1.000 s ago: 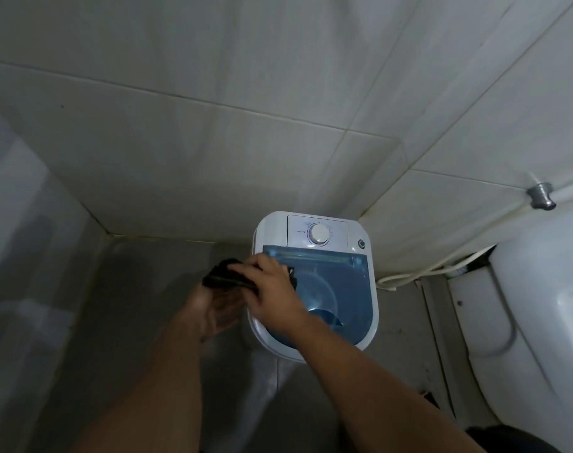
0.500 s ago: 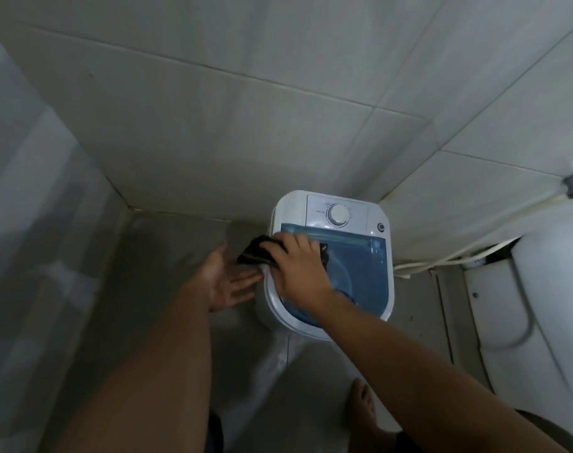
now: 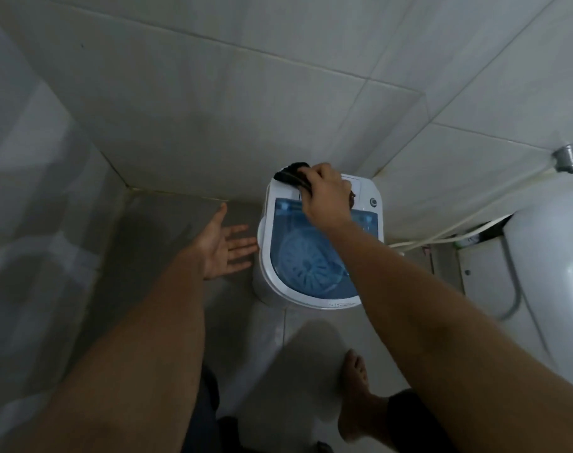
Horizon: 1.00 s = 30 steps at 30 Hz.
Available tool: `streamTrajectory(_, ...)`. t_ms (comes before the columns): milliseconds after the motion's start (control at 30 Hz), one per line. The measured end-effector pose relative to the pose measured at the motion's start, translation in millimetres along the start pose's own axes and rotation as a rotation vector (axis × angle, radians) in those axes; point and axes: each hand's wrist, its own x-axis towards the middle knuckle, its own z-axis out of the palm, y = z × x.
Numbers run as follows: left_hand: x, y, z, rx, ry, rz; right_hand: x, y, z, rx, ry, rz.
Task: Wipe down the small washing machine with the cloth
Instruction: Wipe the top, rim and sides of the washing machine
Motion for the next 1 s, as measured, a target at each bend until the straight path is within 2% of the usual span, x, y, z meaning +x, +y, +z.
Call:
streamTrajectory(67,0.0,1.4,0.2,-0.005,0.018,0.003,-21.8,-21.8,12.7,-0.043,-0.024,-0.086)
streamTrajectory(200,4.1,2.2,0.5,-0.016,0.043,0.006,-86.5,-38.7,13.9,-0.051,-0.154,-0.407)
streamTrajectory(367,-0.6,-0.4,4.2,-0.008,0.065,0.013,-142.5,-20.6,-19.1,-0.082,-0.483,-0.886)
streamTrajectory(400,-3.2,-0.7,5.4,-0.01,0.059,0.016,-137.9,-12.8,-29.6,-0.053,-0.485,-0.898)
streamTrajectory(467,-7.1,-1.1,6.8,-0.018,0.05,0.015,-110.8,5.6,-47.3,-0.021,-0.343,-0.755)
streamTrajectory(567,-9.6,-0.3,6.9,-0.005,0.047,0.016,-55.5,30.7,-60.8,0.01,-0.09,-0.288)
streamTrajectory(633,-9.3,0.4,7.5,0.007,0.046,0.016,-44.6,35.0,-47.9,-0.003,-0.071,-0.083)
streamTrajectory(733,-7.8,1.0,8.8,0.02,0.056,0.016,-75.6,21.9,-11.1,-0.01,-0.071,0.086)
streamTrajectory(833,-4.0,1.4,7.4,0.032,0.063,0.012,-125.8,-14.0,10.6,0.017,-0.052,0.011)
streamTrajectory(900,-1.6,0.4,6.6,0.044,0.064,0.007,-149.4,-26.2,9.4,0.045,-0.106,-0.164)
streamTrajectory(1000,-0.3,-0.9,7.7,0.06,0.07,0.008,-150.2,-8.2,-16.5,0.076,-0.228,-0.472)
